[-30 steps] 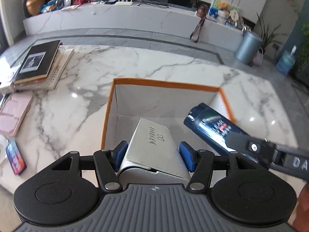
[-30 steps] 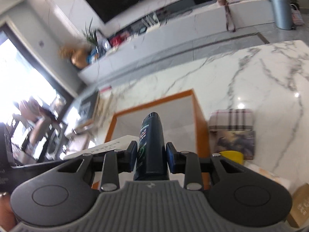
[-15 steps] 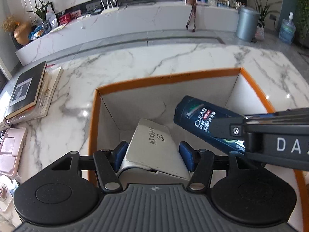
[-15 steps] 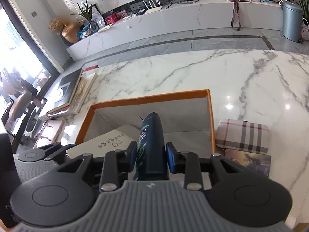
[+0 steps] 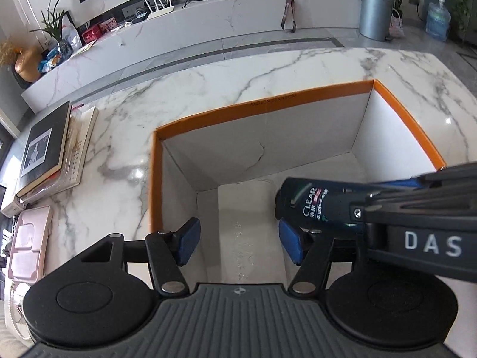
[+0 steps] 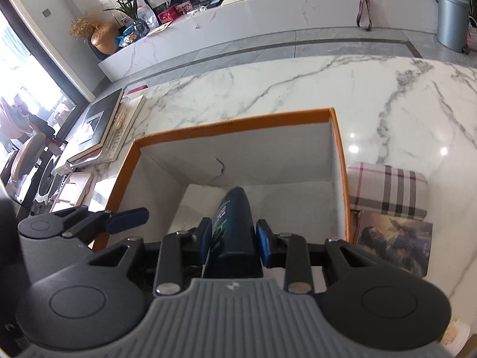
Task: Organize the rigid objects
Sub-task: 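Lower the glasses case and shampoo into the box and open both grippers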
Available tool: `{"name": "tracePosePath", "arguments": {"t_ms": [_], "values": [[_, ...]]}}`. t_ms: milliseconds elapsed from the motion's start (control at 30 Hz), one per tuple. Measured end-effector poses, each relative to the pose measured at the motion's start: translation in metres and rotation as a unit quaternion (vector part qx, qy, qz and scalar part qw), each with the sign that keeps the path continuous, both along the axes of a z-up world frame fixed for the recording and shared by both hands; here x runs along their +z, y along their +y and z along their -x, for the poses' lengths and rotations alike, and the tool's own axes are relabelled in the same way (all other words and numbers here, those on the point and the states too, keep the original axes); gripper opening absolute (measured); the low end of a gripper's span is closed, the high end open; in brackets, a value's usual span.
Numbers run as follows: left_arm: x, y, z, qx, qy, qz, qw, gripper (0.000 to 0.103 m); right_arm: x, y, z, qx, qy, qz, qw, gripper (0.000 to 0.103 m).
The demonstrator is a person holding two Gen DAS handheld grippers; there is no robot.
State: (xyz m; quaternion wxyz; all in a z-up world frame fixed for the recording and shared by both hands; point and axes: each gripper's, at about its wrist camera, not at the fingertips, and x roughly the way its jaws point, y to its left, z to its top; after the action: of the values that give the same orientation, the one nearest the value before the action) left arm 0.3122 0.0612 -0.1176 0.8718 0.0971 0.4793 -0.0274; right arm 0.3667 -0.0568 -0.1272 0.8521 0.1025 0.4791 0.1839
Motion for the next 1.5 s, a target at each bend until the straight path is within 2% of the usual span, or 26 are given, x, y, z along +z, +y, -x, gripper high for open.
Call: {"name": "tracePosePath", "arguments": {"t_ms": [167,300,367,433,500,567,667,867,1000,1233,1367,1500], "values": [[0.026,0.016,0.025,-0.008,-0.023,0.041,0.9989,0.072,-0.002,0.003,0.002,-0.007,0.002,0.019,1.000,0.033],[0.054,0.031,0.053,0.018,-0.092,0.069,0.9932,0.072,-0.006,0.010,0.002,-0.011,0.013,0.033,0.999,0.033],[0.062,0.044,0.059,0.042,-0.108,0.094,0.9888,0.073,-0.011,0.016,0.004,-0.007,0.025,0.043,0.999,0.033],[0.058,0.057,0.055,0.078,-0.082,0.109,0.9876,0.073,-0.016,0.021,0.006,-0.001,0.040,0.049,0.998,0.033],[0.047,0.069,0.046,0.102,-0.039,0.134,0.9849,0.066,-0.023,0.023,0.007,0.002,0.060,0.053,0.997,0.033],[0.036,0.076,0.042,0.111,-0.016,0.155,0.9815,0.046,-0.032,0.026,0.006,0.001,0.081,0.050,0.995,0.033],[0.026,0.078,0.042,0.102,-0.005,0.183,0.9778,0.029,-0.044,0.028,0.000,-0.009,0.102,0.042,0.994,0.033],[0.022,0.077,0.047,0.092,-0.007,0.183,0.9788,0.024,-0.058,0.039,-0.015,-0.017,0.128,0.011,0.992,0.032],[0.022,0.082,0.051,0.091,-0.003,0.193,0.9770,0.022,-0.059,0.053,-0.022,-0.003,0.118,0.014,0.993,0.032],[0.022,0.080,0.053,0.092,-0.006,0.186,0.9782,0.022,-0.063,0.050,-0.042,-0.005,0.116,-0.005,0.993,0.033],[0.022,0.078,0.054,0.095,-0.007,0.182,0.9787,0.022,-0.058,0.055,-0.040,0.023,0.110,0.025,0.993,0.035],[0.021,0.081,0.054,0.100,-0.007,0.190,0.9767,0.022,-0.046,0.059,-0.025,0.065,0.070,0.064,0.993,0.042]]}}
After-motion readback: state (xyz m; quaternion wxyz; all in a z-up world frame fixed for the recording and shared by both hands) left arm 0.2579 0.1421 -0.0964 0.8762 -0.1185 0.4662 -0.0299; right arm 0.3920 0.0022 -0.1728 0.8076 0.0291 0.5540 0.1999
